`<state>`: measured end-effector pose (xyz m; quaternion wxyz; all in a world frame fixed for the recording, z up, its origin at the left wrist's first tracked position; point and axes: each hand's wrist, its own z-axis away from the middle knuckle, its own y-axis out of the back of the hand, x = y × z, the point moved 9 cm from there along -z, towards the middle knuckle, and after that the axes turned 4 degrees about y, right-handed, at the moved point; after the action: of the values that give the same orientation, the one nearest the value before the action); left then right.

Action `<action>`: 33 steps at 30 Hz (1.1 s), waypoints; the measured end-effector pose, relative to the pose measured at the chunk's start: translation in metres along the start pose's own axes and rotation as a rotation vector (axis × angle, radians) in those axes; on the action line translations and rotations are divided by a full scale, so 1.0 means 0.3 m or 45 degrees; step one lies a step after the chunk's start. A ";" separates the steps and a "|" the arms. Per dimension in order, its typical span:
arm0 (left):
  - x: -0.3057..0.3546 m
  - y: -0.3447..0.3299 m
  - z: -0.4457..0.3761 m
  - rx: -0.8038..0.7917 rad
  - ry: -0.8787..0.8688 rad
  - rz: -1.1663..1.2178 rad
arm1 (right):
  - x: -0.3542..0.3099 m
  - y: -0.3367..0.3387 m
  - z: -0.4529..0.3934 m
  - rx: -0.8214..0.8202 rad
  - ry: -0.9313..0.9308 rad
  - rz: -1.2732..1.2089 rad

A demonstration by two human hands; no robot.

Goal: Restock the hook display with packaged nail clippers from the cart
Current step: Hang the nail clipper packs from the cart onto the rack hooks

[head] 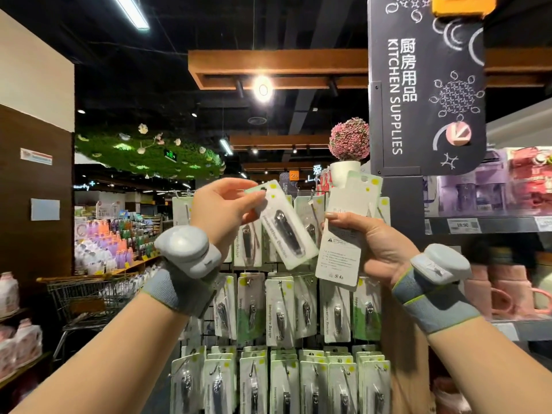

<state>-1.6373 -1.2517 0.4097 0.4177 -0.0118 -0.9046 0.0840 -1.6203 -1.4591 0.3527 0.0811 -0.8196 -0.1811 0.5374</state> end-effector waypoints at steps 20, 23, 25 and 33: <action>0.017 -0.285 -0.028 -0.134 -0.139 -0.181 | -0.288 0.309 0.071 0.270 0.232 -0.019; 0.014 -0.354 -0.032 -0.168 -0.155 -0.265 | -0.292 0.342 0.053 0.278 0.211 -0.020; 0.013 -0.407 -0.030 -0.184 -0.176 -0.309 | -0.293 0.362 0.041 0.246 0.192 0.004; -0.023 -0.421 -0.011 -0.142 -0.136 -0.370 | -0.250 0.294 -0.006 0.058 0.131 0.078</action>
<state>-1.6243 -1.3763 0.4271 0.3756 0.1004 -0.9209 -0.0274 -1.6270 -1.5691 0.3885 0.0925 -0.8493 -0.1393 0.5008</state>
